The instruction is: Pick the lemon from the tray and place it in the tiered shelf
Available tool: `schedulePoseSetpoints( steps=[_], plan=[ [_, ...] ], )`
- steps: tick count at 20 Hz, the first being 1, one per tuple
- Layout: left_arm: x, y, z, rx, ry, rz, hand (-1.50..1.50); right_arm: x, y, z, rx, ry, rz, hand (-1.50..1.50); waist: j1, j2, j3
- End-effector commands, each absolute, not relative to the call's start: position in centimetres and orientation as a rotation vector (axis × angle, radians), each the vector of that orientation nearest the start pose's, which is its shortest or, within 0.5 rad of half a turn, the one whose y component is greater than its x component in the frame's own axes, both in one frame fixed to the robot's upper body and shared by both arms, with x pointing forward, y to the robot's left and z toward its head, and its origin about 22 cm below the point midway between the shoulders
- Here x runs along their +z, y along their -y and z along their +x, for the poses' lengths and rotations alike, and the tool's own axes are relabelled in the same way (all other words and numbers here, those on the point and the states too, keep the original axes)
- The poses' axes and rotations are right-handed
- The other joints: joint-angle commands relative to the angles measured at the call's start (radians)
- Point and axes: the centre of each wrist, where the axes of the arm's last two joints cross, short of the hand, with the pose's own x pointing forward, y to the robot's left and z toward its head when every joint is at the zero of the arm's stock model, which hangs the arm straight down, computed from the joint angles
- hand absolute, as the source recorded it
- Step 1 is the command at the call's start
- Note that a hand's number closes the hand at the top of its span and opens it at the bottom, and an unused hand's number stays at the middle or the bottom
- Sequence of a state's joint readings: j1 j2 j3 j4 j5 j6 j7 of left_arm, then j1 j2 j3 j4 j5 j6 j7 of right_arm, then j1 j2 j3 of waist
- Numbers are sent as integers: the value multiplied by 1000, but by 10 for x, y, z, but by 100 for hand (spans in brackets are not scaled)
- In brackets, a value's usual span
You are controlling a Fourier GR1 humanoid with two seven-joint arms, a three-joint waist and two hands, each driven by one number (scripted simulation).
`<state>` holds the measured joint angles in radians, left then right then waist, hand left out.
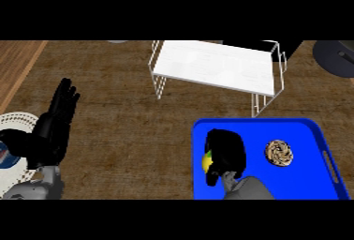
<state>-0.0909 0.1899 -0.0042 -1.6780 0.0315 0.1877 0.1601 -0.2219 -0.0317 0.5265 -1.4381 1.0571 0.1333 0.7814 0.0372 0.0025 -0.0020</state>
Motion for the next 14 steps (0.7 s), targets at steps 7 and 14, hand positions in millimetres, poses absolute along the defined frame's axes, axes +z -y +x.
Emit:
schedulePoseSetpoints(
  steps=[7, 14],
  plan=[
    [66, -266, 268, -14, 1612, 217, 0, 102, 20, 234, 608, 1264, -809, 150, 10, -7, 2],
    [51, -257, 261, 27, 1589, 231, 0, 163, 11, 241, 393, 1341, -982, 150, -15, -17, -1]
  ],
)
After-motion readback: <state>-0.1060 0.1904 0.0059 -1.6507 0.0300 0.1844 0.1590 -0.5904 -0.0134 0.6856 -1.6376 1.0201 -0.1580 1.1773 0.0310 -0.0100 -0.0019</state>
